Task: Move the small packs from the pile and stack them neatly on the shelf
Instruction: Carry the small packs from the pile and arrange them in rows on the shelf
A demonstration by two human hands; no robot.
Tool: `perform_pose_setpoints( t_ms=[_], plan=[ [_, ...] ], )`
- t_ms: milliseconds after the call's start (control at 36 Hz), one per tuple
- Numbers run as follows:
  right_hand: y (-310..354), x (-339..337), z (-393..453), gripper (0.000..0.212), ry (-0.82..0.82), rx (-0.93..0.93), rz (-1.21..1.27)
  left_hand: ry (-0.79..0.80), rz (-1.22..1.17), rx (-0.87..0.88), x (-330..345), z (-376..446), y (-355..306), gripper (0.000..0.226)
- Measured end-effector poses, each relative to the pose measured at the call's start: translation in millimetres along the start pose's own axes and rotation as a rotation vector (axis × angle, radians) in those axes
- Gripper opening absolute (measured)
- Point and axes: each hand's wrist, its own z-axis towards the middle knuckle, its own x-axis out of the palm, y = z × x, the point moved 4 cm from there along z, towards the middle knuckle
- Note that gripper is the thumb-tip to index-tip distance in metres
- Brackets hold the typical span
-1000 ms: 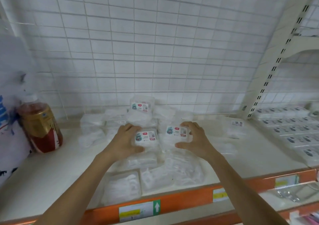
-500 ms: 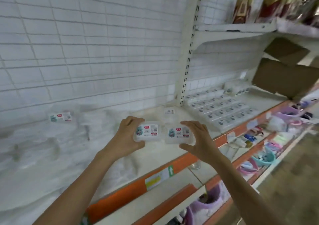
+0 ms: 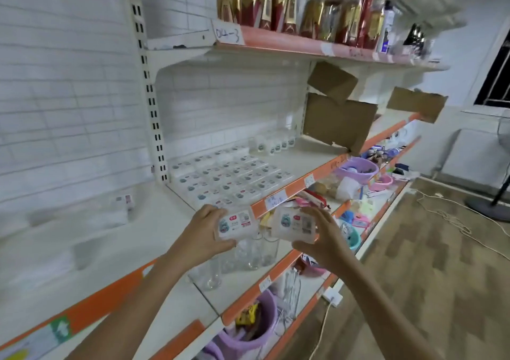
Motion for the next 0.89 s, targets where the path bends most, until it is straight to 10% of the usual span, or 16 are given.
perform_pose_setpoints(
  t_ms=[889],
  plan=[
    [-115.9,31.1,317.9,0.068,0.180,-0.229,0.092,-0.180,0.126,-0.402,33.9,299.2,103.9,0.075]
  ],
)
